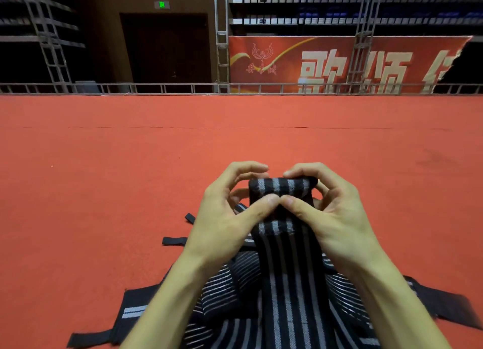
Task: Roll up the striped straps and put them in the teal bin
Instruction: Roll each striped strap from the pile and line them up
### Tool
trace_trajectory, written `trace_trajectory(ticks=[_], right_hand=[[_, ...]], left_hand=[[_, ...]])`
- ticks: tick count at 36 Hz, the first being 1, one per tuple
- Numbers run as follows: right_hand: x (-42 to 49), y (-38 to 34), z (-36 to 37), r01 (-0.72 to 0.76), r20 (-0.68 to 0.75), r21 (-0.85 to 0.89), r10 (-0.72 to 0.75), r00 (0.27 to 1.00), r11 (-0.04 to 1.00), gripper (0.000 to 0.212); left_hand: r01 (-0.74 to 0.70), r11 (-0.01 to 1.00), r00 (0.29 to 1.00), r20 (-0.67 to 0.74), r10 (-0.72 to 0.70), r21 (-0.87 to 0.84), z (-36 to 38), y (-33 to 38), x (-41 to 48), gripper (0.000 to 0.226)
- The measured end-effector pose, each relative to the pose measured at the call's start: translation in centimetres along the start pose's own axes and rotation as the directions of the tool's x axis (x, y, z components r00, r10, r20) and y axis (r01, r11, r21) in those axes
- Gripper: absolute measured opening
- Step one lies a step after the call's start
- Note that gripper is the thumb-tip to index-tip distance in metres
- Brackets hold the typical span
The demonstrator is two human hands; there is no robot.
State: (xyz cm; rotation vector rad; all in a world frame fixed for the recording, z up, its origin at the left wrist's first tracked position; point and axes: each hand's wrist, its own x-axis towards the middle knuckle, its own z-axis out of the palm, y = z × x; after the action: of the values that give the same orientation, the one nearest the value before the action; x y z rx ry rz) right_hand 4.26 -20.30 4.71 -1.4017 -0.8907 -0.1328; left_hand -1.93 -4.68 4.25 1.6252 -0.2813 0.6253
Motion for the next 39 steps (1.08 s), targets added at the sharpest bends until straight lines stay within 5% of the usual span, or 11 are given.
trace_trajectory(ticks=[5, 14, 20, 27, 39], right_hand=[[-0.1, -0.3, 0.2, 0.014, 0.052, 0.007, -0.015, 0.999, 1.000, 0.032], [-0.4, -0.7, -0.1, -0.129, 0.046, -0.049, 0.131, 0.990, 0.990, 0.037], [-0.2, -0.6, 0.2, -0.100, 0.016, 0.006, 0.099, 0.995, 0.995, 0.023], [-0.2, -0.6, 0.1, -0.070, 0.003, 0.069, 0.070, 0.998, 0.995, 0.032], [-0.4, -0.4, 0.0, -0.122, 0.097, 0.020, 0.120, 0.988, 0.992, 0.037]], left_hand=[[0.206, 0.976, 0.976, 0.080, -0.201, -0.064, 0.3, 0.3, 0.1, 0.025], [0.077, 0.993, 0.997, 0.010, -0.076, -0.094, 0.4, 0.5, 0.2, 0.022], [0.034, 0.997, 0.999, 0.012, -0.033, -0.070, 0.8, 0.1, -0.1, 0.031], [0.249, 0.945, 0.959, 0.190, -0.210, -0.211, 1.0, -0.2, -0.3, 0.031], [0.119, 0.990, 0.989, 0.097, -0.112, -0.076, 1.1, -0.1, -0.4, 0.027]])
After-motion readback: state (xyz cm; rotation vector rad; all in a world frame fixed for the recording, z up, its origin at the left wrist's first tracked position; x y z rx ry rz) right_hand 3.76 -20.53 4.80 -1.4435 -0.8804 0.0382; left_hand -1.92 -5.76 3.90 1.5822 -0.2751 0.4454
